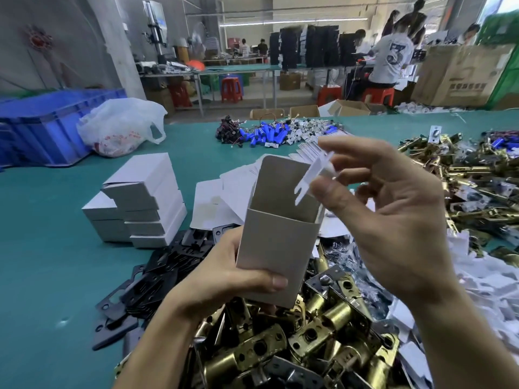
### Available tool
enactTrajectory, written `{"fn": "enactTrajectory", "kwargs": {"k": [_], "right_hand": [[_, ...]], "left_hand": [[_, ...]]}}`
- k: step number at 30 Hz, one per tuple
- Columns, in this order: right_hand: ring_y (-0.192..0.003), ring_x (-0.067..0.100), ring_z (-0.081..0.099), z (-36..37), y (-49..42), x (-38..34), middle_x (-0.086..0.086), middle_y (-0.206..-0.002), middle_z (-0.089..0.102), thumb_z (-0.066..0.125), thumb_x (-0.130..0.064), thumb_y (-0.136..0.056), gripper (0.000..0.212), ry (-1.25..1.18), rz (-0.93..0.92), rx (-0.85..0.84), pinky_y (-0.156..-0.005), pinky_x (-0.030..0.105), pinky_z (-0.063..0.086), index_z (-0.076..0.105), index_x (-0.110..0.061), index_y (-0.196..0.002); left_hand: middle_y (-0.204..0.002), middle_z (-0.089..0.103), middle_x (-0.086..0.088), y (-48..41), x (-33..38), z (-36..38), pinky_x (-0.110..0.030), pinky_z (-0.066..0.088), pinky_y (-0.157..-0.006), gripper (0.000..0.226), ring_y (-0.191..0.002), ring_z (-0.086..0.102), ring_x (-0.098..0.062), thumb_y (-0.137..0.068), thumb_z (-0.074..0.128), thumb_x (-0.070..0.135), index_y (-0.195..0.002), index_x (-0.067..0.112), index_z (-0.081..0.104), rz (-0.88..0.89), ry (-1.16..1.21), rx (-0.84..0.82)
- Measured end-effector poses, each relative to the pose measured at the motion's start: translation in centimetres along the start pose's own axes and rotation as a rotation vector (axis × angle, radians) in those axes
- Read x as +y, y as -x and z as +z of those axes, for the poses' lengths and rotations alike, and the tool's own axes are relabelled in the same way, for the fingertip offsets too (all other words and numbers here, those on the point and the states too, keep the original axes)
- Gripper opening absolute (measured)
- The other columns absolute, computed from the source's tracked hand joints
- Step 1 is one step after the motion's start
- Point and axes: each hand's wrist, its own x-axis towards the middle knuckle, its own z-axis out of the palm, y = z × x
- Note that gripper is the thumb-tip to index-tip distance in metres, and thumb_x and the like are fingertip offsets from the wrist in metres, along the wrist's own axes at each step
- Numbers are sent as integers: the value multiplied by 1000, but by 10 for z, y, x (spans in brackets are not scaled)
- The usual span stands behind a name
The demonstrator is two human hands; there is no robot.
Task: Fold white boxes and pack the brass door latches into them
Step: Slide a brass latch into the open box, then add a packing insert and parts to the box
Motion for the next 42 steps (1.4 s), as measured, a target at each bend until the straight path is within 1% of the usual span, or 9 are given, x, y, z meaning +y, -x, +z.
{"fn": "enactTrajectory", "kwargs": {"k": [3,8,11,17,21,27,34,40,42], "right_hand": [[-82,6,59,3,0,2,-10,-95,67,73,-21,-83,34,115,12,-54,-72,9,37,67,-28,-116],[-76,7,56,9,1,-1,-14,-95,65,72,-27,-84,35,212,-25,-103,-64,8,35,67,-36,-117],[-70,13,54,12,2,-2,-15,-94,63,72,-28,-84,40,247,-39,-103,-61,9,35,63,-39,-121],[-71,13,55,6,2,-2,-18,-91,63,73,-29,-83,23,282,-14,-115,-58,10,35,66,-31,-104],[-79,1,52,-1,1,-6,-19,-89,59,68,-31,-85,19,408,-39,-209,-63,10,33,65,-32,-104],[-76,-4,50,0,1,-11,-17,-86,62,66,-30,-86,8,354,-30,-294,-64,11,35,66,-30,-94],[-52,3,39,-3,2,-6,-24,-64,55,73,-29,-81,4,152,47,-187,-50,7,28,69,-30,-83],[-71,4,50,-17,-2,-8,-19,-84,64,68,-37,-82,9,342,27,-258,-62,12,36,66,-29,-85],[-80,2,53,-15,-1,-11,-19,-89,64,67,-34,-83,9,413,-29,-270,-66,14,38,65,-26,-86]], "left_hand": [[-113,65,-35,0,-1,-2,-72,53,-79,57,-97,68,-44,-58,82,17,-113,6,67,3,0,31],[-107,74,-20,2,-1,-5,-37,60,-79,52,-97,74,-31,-62,77,13,-114,10,70,12,119,-29],[-104,76,-16,2,-1,-5,-32,59,-78,61,-94,74,-29,-62,76,13,-120,3,60,8,146,-26],[-112,66,-33,1,-3,-4,-58,55,-91,68,-107,64,-51,-58,82,16,-121,1,60,3,31,41],[-104,71,-18,0,-3,-3,-40,62,-75,51,-95,71,-25,-59,84,16,-107,22,71,2,7,-12],[-92,73,-1,2,0,-1,-27,59,-67,45,-86,71,-10,-61,82,13,-100,34,74,31,3,-32],[-114,63,-32,1,-3,-3,-51,61,-80,56,-100,68,-33,-62,84,12,-115,13,67,28,-6,-32],[-95,73,1,0,-5,-2,-33,61,-68,48,-89,71,-14,-61,83,13,-103,34,73,36,22,-38],[-99,73,-3,0,-5,-2,-36,62,-68,50,-91,72,-16,-60,84,13,-105,33,73,34,29,-21]]}}
